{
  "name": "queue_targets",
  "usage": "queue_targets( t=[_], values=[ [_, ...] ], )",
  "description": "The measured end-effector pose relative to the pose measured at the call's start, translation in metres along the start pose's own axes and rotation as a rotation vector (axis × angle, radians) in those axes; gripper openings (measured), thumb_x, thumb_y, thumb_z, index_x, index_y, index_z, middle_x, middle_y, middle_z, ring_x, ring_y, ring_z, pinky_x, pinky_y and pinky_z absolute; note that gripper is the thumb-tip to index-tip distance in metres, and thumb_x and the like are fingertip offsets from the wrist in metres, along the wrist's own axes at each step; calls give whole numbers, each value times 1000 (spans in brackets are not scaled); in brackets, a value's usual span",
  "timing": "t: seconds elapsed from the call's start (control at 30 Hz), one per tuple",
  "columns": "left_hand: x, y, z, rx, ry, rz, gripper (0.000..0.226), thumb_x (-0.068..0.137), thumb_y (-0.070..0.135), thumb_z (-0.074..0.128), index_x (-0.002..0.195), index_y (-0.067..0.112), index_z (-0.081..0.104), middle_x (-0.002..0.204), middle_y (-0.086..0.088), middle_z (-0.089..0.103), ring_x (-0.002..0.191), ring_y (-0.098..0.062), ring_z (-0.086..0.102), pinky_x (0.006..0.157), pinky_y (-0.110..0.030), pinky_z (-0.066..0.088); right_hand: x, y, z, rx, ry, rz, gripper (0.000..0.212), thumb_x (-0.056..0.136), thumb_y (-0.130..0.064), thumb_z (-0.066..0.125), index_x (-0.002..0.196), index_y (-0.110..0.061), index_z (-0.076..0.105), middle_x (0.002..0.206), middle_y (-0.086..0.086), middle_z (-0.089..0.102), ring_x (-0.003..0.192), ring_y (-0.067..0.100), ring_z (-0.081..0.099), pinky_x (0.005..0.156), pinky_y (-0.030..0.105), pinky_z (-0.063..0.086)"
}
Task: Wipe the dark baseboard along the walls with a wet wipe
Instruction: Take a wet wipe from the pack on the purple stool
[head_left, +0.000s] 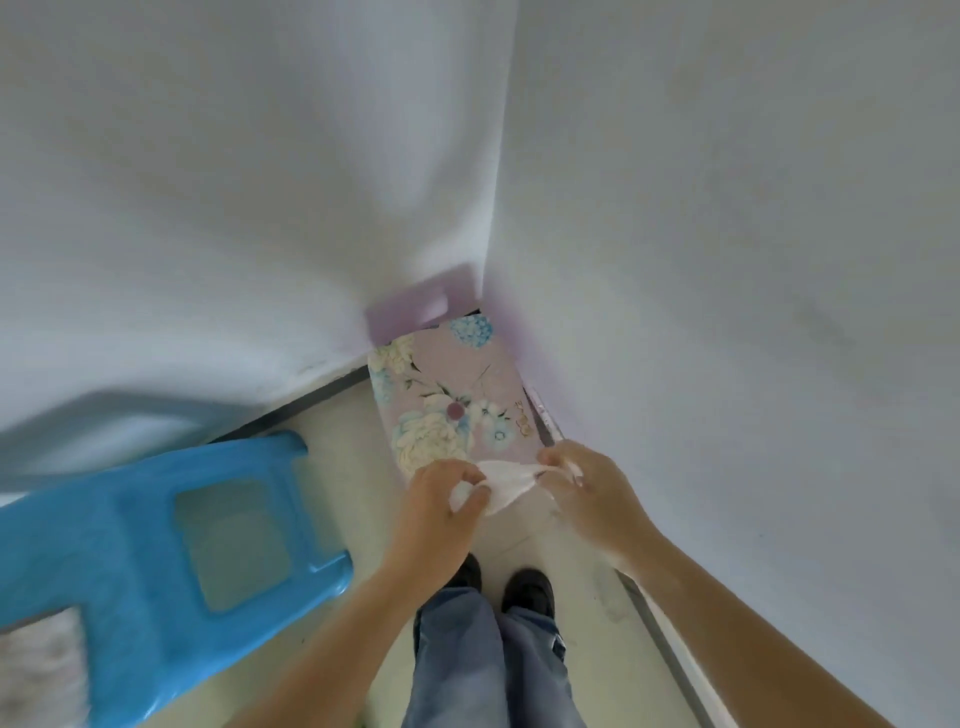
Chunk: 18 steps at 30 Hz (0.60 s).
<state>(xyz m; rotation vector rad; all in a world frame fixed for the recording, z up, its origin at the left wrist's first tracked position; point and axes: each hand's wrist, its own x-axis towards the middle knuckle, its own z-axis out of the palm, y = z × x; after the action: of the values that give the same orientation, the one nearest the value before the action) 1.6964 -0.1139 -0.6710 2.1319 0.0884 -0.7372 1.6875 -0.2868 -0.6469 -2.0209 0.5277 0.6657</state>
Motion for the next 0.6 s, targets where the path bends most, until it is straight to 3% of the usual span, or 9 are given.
queue_targets(
  t=[0.17,0.23,0.33,0.43,0.5,0.6],
  values=[
    [-79,107,-48,-295,-134,51,11,92,28,56,84,24,62,76,8,64,80,-17,63,71,-29,52,-120,-59,-67,301,160,69,20,87,-15,58,78,3,60,65,5,51,62,17,45,60,29,33],
    [-106,148,-66,-314,-209,102,22,89,44,56,94,24,63,84,9,66,83,-8,63,72,-17,46,-165,-77,-88,421,265,77,24,88,-16,58,77,5,58,65,7,48,62,16,44,59,25,32],
    [-139,193,-85,-208,-409,179,50,72,72,56,107,37,56,96,14,68,93,3,63,78,-17,44,-227,-90,-108,598,428,69,29,91,-21,59,72,1,55,67,9,43,65,19,40,61,29,31],
    [-166,231,-88,-54,-627,275,38,82,42,68,116,36,52,91,13,73,86,1,67,76,-20,49,-280,-84,-114,796,561,78,37,90,-34,60,72,-3,58,69,7,48,69,23,48,68,35,39],
    [-182,255,-80,-12,-684,328,38,85,21,69,119,27,55,87,6,74,81,-8,70,69,-22,53,-313,-75,-113,990,597,93,49,88,-47,60,96,2,62,82,10,58,80,26,58,74,39,50],
    [-209,280,-54,15,-788,372,48,83,10,69,125,23,50,80,-7,72,77,-19,70,77,-36,58,-367,-53,-105,1167,668,108,50,83,-43,66,122,-13,54,106,8,64,95,25,64,76,37,54]
  ],
)
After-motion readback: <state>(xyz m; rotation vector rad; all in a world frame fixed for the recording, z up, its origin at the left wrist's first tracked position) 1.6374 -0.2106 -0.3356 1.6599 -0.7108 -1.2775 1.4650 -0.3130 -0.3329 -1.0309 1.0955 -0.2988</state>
